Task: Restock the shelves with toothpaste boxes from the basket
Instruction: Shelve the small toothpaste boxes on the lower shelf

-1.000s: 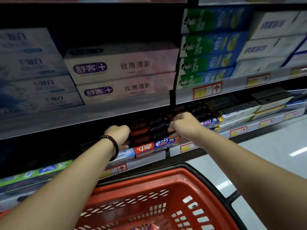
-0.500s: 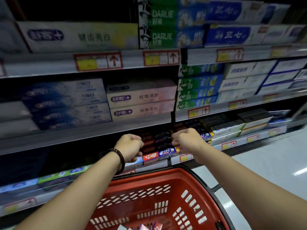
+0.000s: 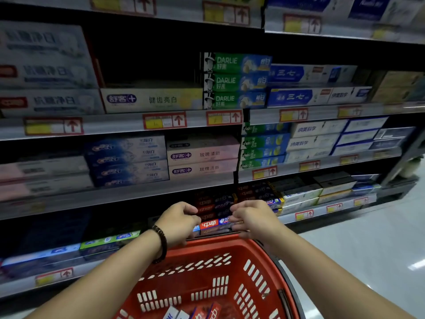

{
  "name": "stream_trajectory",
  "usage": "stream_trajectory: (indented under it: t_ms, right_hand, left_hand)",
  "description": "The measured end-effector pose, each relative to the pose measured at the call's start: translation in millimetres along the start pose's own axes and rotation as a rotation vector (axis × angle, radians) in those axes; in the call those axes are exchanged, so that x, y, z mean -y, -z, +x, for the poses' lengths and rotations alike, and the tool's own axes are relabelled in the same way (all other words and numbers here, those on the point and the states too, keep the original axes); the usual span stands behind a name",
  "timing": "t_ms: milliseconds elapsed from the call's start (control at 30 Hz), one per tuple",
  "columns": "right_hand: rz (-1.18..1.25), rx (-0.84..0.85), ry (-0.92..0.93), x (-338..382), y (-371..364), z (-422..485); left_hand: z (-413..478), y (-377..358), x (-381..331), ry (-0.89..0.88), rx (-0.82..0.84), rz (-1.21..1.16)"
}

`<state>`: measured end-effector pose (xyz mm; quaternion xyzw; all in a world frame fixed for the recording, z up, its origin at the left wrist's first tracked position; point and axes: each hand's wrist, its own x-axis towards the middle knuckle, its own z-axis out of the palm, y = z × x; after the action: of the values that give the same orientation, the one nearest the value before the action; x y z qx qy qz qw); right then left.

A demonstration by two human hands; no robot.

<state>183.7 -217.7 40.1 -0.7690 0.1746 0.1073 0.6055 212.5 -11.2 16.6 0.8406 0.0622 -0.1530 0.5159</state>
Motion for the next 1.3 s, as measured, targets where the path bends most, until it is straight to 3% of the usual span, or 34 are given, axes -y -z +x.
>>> stream_trajectory:
  t_ms: [367, 600, 733, 1300]
  right_hand:
    - [-0.113, 0.033, 0.081, -12.0, -7.5, -62.9]
    - [-0.081, 0.061, 0.072, -29.1, -12.7, -93.6]
    - [-0.192, 0.063, 0.108, -44.0, -14.1, -102.4]
    - [-0.139, 0.161, 0.024, -77.2, -20.7, -115.8]
  left_hand:
    - [-69.4, 11.8, -3.4, -0.049, -0.037, 0.05]
    - [-105.3, 7.0, 23.8, 0.018, -0.05, 0.018]
    - [-120.7, 4.7, 41.6, 0.041, -0.041, 0.027]
    - [-137.8, -11.3, 81.4, 0.117, -0.015, 0.126]
